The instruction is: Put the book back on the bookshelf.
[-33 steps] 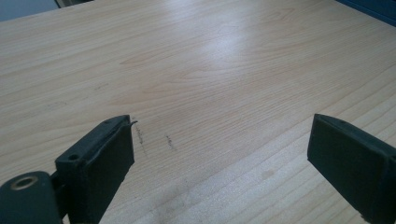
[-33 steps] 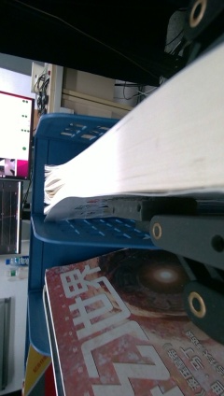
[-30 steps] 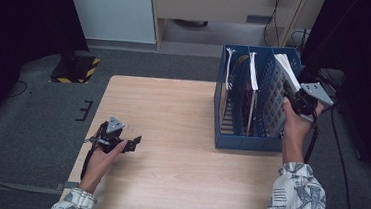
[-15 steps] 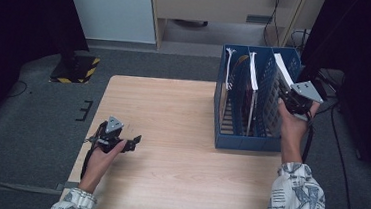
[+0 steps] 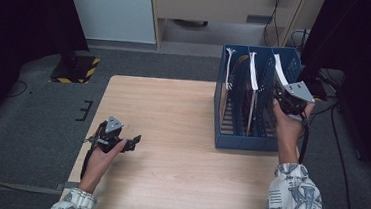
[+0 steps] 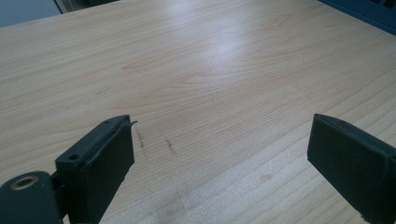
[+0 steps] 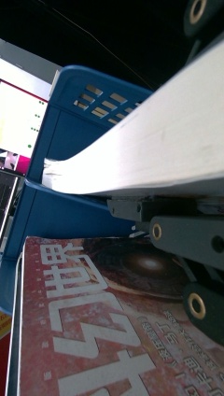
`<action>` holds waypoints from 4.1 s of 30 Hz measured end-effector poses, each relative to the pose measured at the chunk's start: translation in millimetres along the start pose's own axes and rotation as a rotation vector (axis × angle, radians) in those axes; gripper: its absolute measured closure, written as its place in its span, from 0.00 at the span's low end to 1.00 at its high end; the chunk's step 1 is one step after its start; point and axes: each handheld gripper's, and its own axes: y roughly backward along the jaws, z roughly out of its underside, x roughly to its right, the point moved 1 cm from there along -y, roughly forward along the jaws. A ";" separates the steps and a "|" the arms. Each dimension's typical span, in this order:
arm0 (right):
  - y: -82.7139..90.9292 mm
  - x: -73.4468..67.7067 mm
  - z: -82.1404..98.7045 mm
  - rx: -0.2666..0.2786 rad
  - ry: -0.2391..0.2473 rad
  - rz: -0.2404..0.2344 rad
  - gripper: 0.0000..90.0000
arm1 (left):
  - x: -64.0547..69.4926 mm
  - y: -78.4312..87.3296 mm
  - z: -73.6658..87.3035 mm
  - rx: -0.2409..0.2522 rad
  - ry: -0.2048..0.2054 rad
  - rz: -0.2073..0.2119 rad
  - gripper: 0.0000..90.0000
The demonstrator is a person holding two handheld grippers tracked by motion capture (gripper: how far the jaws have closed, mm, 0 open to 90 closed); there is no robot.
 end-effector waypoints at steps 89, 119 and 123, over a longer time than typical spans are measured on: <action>42.3 9.4 16.9 -0.137 -0.089 -0.180 0.23 | -2.0 0.4 1.4 -0.007 -0.004 -0.006 0.08; 65.0 3.9 27.4 -0.172 -0.076 -0.204 0.17 | -1.5 1.5 -0.2 0.003 -0.003 -0.007 0.08; 69.5 1.9 29.2 -0.173 -0.091 -0.217 0.15 | -1.4 1.3 -0.2 0.003 -0.004 -0.006 0.08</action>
